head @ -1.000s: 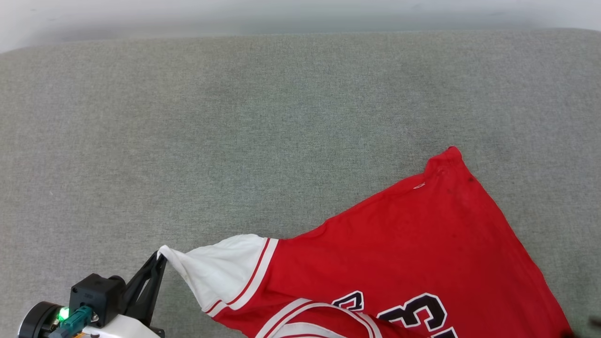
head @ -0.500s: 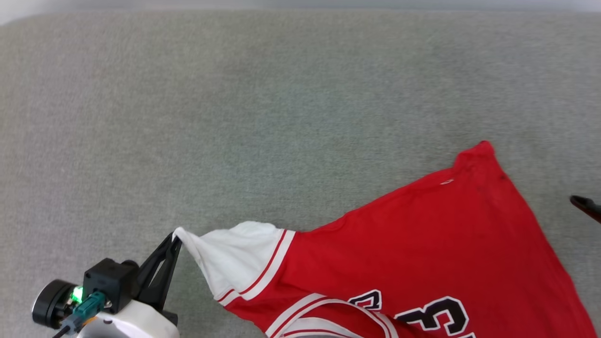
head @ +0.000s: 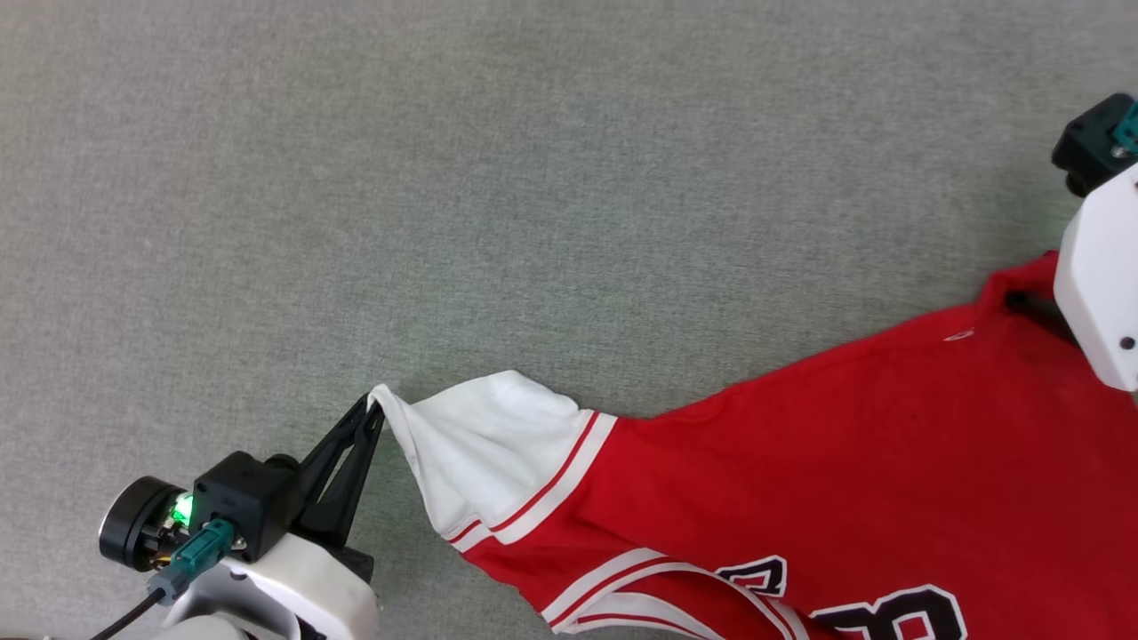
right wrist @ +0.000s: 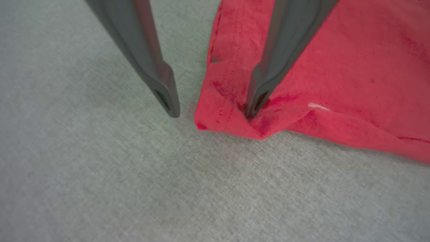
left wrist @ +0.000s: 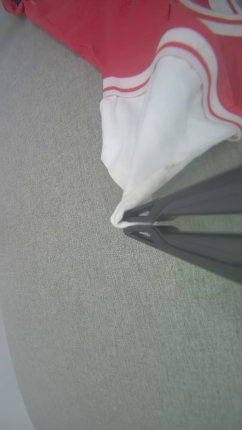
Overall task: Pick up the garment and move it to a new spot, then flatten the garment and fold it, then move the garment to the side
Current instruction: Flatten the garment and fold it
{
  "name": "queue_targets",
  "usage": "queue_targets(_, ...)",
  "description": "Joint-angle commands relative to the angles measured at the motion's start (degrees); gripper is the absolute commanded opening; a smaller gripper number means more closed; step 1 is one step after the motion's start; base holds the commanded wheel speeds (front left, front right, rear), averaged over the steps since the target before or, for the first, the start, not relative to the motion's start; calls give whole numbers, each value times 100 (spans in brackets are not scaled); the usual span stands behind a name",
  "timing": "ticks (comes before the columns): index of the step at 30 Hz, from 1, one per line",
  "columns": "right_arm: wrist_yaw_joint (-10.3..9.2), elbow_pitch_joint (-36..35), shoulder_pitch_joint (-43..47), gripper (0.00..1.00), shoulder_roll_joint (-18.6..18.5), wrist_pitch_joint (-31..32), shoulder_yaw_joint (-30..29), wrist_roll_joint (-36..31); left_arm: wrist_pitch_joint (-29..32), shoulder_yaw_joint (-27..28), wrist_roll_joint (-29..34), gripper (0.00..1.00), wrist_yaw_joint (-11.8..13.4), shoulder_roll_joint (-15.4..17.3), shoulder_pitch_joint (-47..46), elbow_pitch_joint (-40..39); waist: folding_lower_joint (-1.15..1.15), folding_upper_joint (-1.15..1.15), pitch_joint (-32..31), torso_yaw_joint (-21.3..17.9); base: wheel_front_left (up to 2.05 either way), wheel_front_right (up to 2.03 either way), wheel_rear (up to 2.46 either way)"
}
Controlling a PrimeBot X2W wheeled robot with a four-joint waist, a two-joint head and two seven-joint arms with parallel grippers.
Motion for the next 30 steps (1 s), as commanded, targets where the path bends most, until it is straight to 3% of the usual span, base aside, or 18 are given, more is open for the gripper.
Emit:
queue_targets(1, -5, 108, -74, 100, 72, -93, 33, -13, 23, -1, 50, 0, -7, -23, -106, 13, -1, 0, 118, 107, 0, 0, 0)
queue_targets(7, -5, 823, 192, 100, 439, -417, 490, 136, 12, -12, 41, 0, -32, -114, -147, 98, -1, 0, 172, 124, 0, 0, 0)
queue_targets(8, -5, 897, 220, 43, 465, -444, 579, 148, 16, -21, 33, 0, -43, -118, -151, 119, -1, 0, 153, 109, 0, 0, 0)
queue_targets(9, -5, 949, 218, 0, 491, -522, 637, 173, 30, -34, 23, 0, -54, -117, -149, 143, -1, 0, 124, 90, 0, 0, 0)
queue_targets(23, -5, 570, -289, 0, 107, -2334, 867, 512, -80, 60, 8, 0, -249, -29, -236, 493, -1, 0, -1016, -336, 0, 0, 0)
queue_targets(30, -5, 234, -489, 0, 9, -2964, 677, 515, 35, 225, 174, 0, -391, 89, -748, 461, -1, 0, -1334, -618, 0, 0, 0)
